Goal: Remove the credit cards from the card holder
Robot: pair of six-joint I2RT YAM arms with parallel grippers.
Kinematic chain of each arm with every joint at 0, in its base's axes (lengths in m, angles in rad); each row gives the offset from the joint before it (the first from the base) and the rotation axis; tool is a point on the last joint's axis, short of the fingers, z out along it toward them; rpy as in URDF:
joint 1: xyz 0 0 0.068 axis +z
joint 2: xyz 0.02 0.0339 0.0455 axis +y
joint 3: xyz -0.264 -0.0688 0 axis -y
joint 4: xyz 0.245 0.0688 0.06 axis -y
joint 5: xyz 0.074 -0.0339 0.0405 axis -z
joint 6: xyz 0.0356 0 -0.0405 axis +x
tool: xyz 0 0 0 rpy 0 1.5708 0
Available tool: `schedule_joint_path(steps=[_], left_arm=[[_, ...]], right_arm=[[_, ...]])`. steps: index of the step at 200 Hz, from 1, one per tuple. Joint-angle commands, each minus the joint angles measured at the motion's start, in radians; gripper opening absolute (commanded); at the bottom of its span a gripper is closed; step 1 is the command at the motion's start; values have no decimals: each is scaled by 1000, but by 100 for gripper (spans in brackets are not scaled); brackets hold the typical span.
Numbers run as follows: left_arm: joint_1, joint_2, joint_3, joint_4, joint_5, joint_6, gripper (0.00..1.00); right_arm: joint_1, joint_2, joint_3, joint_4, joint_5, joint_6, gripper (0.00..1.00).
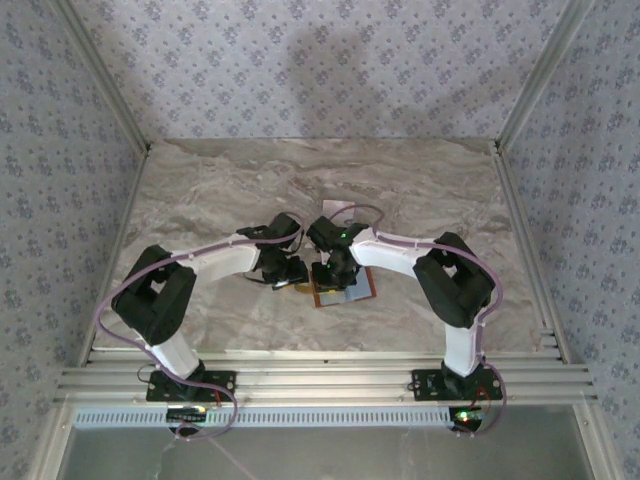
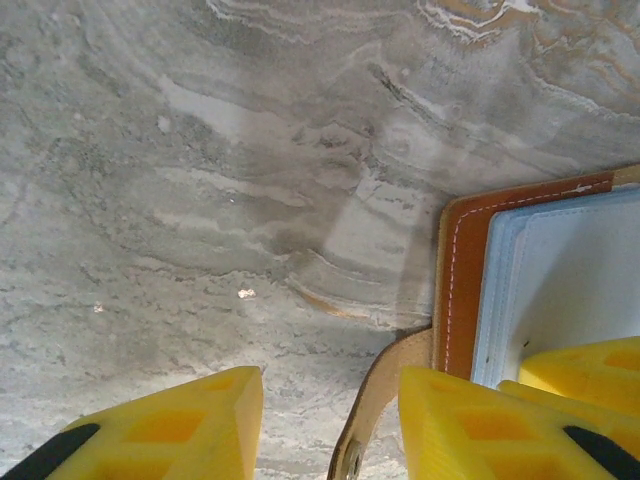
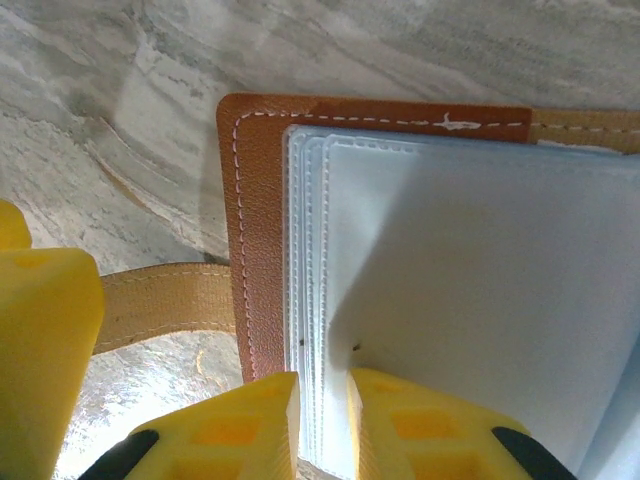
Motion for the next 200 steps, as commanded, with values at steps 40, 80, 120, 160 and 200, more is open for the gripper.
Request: schedule_joint_path(steps=[40, 80, 120, 160, 200], left_arm=[[-3, 23, -13, 73, 78, -14, 28], [-2, 35, -17, 69, 82, -7, 19], [0, 32, -16, 58, 82, 5, 8], [9, 14, -19, 37, 68, 15, 3], [27, -2, -26, 13, 60, 31, 0]], right_arm=[[-7, -13, -18, -29, 1, 23, 22], [-8, -21, -15, -46, 21, 21, 25], [-11, -27, -15, -54, 30, 20, 26], [-23, -51, -17, -84, 64, 18, 29], [-43, -67, -32, -98, 77, 13, 34]])
